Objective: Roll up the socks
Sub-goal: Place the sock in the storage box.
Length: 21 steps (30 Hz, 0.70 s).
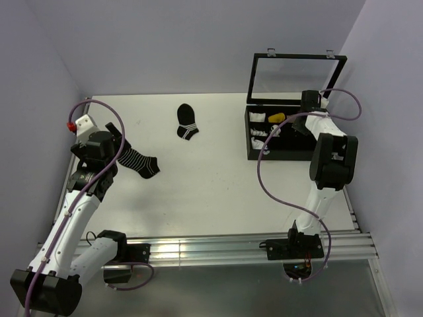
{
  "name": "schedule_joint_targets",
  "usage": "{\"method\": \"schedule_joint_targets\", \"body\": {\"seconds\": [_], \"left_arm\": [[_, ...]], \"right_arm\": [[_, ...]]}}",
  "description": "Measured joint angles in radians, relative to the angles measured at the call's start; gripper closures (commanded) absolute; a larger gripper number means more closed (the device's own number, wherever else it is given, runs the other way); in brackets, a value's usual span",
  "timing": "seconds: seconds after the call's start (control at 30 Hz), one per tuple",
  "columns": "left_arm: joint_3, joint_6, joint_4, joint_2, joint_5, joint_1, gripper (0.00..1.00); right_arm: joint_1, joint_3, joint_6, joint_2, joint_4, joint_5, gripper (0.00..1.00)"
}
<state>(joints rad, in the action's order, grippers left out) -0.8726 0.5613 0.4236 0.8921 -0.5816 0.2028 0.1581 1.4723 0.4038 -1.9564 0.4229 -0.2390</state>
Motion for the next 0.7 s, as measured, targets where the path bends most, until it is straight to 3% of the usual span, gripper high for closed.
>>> {"method": "schedule_joint_targets", "body": {"seconds": [0.7], "left_arm": [[0.002,0.000,0.000,0.000,0.000,0.000,0.01]], "right_arm": [[0.007,0.053,0.032,-0.106,0.022,0.130,1.00]]}}
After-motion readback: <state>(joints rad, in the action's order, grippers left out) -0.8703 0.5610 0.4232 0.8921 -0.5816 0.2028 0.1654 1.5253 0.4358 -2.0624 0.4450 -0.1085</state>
